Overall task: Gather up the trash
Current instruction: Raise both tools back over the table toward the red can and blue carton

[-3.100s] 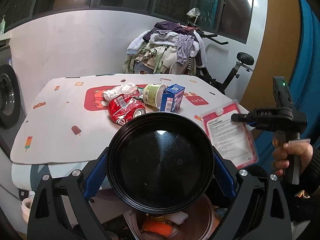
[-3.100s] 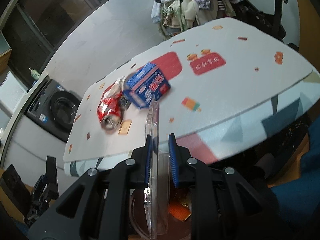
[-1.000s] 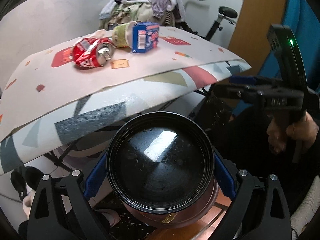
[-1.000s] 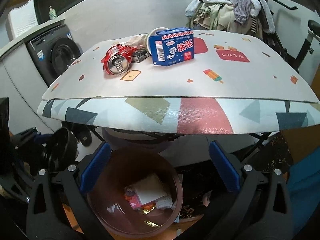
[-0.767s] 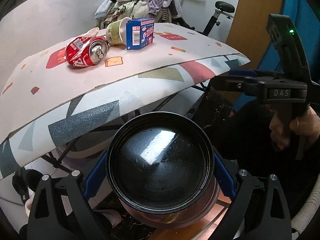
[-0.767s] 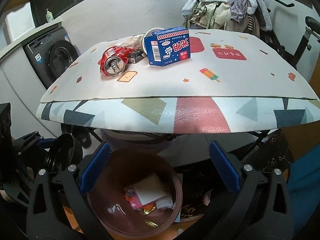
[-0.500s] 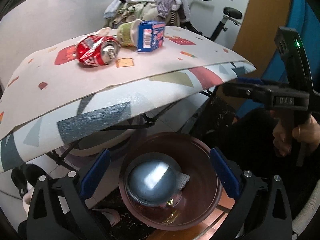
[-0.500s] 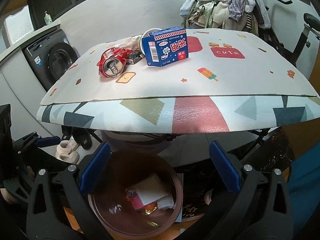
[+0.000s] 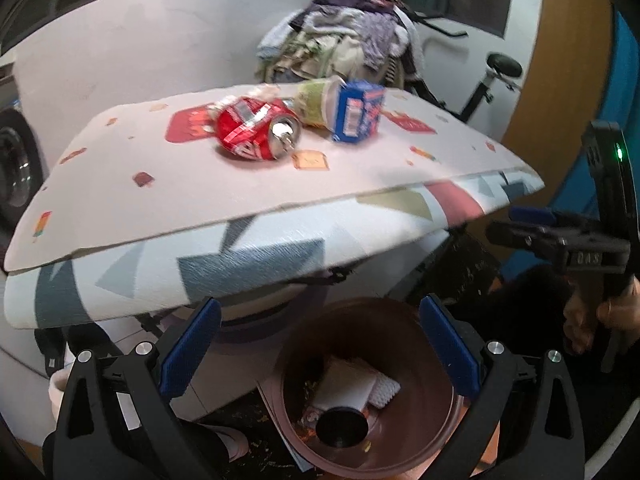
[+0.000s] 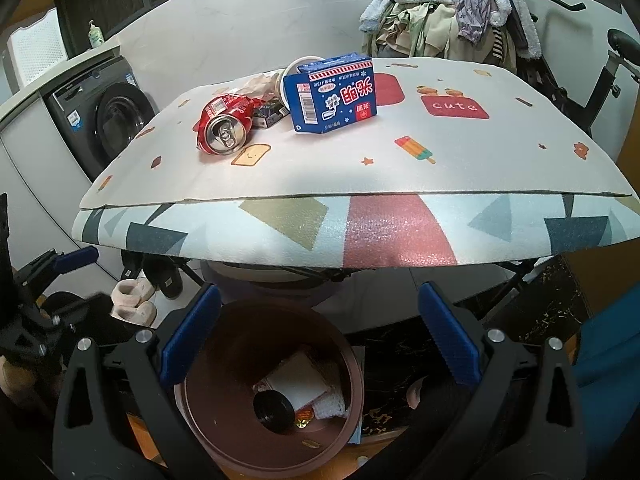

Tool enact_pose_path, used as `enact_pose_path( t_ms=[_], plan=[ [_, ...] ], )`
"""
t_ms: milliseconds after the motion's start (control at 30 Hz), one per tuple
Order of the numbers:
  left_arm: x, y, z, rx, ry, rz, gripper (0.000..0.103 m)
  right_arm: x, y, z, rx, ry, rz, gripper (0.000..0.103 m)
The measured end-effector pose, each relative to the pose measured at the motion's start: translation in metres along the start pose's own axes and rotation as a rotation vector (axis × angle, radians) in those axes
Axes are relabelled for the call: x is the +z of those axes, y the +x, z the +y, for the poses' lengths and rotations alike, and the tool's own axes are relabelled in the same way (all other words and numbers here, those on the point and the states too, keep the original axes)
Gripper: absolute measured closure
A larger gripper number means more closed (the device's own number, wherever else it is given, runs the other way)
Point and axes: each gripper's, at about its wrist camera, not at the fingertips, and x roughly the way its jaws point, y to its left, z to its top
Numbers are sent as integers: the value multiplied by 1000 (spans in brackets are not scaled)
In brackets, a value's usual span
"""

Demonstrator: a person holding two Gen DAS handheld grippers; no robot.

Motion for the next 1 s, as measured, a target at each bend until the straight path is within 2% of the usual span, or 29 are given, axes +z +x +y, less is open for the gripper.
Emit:
enact_pose_path(
  t_ms=[200,400,500,633,800,867,1000],
  plan=[
    [25,-24,15,95,0,-125,6,17,-3,-4,-39,0,-14,6],
    [63,-46,43,60,-38,-229,6,52,-6,-5,-69,-49,-59,6],
    [86,-54,56,76,-60,-266,6,73,-5,-6,-85,-80,-97,6],
    [114,-64,72,89,-71,-314,6,97,3,-10,-68,-76,-101,6],
    [134,-65,85,104,-67,-312,6,119,13,-7,-68,-110,-118,6],
    [139,-64,90,72,-79,-307,6,126,16,-4,-64,-127,-122,6],
    [143,-59,92,82,-69,-295,6,137,22,-4,-36,-137,-121,6]
  ],
)
